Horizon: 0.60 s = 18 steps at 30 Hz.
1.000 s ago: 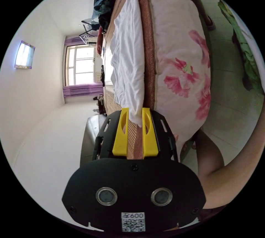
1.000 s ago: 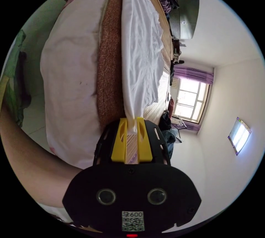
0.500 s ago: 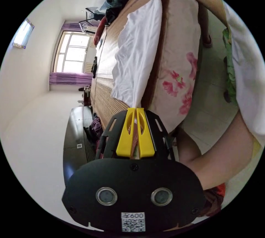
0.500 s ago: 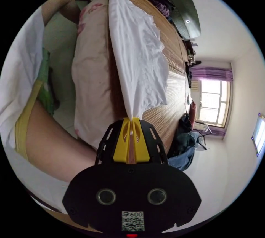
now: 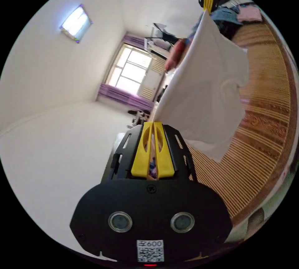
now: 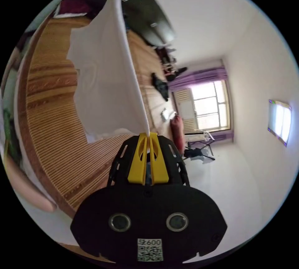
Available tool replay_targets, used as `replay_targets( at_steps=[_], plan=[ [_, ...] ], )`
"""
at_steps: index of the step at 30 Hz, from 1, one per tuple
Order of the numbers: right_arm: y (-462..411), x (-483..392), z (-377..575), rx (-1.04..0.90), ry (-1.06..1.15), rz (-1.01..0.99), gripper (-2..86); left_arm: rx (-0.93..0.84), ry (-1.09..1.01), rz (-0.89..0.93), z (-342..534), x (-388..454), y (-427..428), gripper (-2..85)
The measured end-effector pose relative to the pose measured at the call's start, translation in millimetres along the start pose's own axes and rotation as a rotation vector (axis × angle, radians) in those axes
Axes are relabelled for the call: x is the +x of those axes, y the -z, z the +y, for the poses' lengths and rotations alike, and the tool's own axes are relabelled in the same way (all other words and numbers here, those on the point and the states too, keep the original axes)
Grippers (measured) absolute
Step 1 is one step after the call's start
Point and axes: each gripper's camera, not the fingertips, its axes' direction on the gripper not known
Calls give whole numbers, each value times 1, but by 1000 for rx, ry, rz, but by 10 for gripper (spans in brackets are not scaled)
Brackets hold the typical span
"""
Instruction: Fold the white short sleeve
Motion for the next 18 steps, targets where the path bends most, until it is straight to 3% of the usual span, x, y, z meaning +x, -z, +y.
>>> replay_targets(
  at_steps=[6, 13, 18],
  plan=[
    [11, -58, 1, 35, 31, 21, -8, -10, -74, 68, 50, 68, -1, 12],
    [13, -276, 70, -75, 214, -283, -8, -79, -362, 364, 167, 273, 60, 15],
    [60, -313, 98, -58, 107, -209, -9, -127, -186, 378, 201, 289, 108, 15]
  ],
)
